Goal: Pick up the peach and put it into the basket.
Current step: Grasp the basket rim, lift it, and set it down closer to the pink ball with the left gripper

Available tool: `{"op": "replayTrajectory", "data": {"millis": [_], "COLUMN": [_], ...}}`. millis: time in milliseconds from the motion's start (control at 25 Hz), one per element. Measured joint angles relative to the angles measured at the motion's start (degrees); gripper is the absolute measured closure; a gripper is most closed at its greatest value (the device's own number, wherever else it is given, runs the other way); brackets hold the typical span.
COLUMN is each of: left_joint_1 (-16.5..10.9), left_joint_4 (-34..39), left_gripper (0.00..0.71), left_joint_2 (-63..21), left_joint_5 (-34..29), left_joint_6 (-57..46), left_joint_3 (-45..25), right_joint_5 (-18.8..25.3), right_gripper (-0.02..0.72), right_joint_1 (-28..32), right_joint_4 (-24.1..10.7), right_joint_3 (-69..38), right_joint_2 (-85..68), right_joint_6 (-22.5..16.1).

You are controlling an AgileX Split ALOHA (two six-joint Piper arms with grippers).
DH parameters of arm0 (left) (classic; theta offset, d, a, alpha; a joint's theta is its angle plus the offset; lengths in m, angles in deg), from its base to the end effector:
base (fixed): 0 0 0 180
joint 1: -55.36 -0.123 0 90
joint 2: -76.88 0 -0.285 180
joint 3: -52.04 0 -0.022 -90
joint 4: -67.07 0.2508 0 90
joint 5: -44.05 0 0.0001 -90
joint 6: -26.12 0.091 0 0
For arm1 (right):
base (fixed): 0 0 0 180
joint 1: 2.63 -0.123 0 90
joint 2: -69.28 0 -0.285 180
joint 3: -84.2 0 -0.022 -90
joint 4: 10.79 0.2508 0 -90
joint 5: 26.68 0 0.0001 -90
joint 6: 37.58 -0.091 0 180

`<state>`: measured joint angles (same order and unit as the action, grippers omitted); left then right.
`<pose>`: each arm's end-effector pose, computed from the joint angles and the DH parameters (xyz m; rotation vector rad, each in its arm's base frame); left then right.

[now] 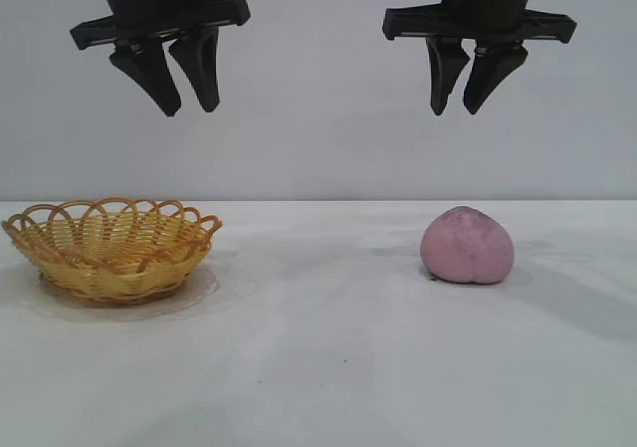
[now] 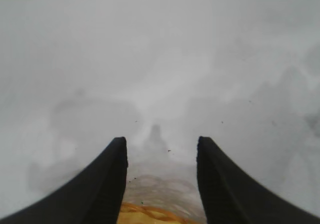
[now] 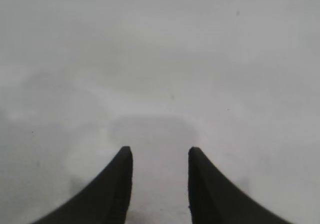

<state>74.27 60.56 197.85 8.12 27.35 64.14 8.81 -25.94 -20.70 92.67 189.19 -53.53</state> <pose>0.4177 -0.1495 0.2330 0.3550 2.5138 -0.2440 0.4017 0.1632 0.2233 -0.3050 2.5336 0.0830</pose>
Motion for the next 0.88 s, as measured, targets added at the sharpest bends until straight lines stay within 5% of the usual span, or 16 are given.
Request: {"op": "replayTrajectory", "data": {"millis": [400, 560, 880], "left_joint_1": [0.0, -0.9, -14.6], "left_joint_4": [0.7, 2.8, -14.9], "left_gripper": [0.374, 0.374, 0.374], "left_joint_2": [0.0, 0.0, 0.9], "left_joint_5": [-0.3, -5.3, -18.7], "left_joint_6": [0.0, 2.3, 26.7], "left_joint_3": [0.0, 0.0, 0.1], "right_joint_5": [0.1, 1.0, 1.7], "right_gripper": [0.491, 0.491, 0.491], "right_joint_1": [0.0, 0.0, 0.0], "right_joint_4": [0.0, 0.0, 0.0], "right_joint_3": [0.0, 0.0, 0.0], "right_joint_2": [0.0, 0.0, 0.0], "right_joint_6": [0.0, 0.0, 0.1]}}
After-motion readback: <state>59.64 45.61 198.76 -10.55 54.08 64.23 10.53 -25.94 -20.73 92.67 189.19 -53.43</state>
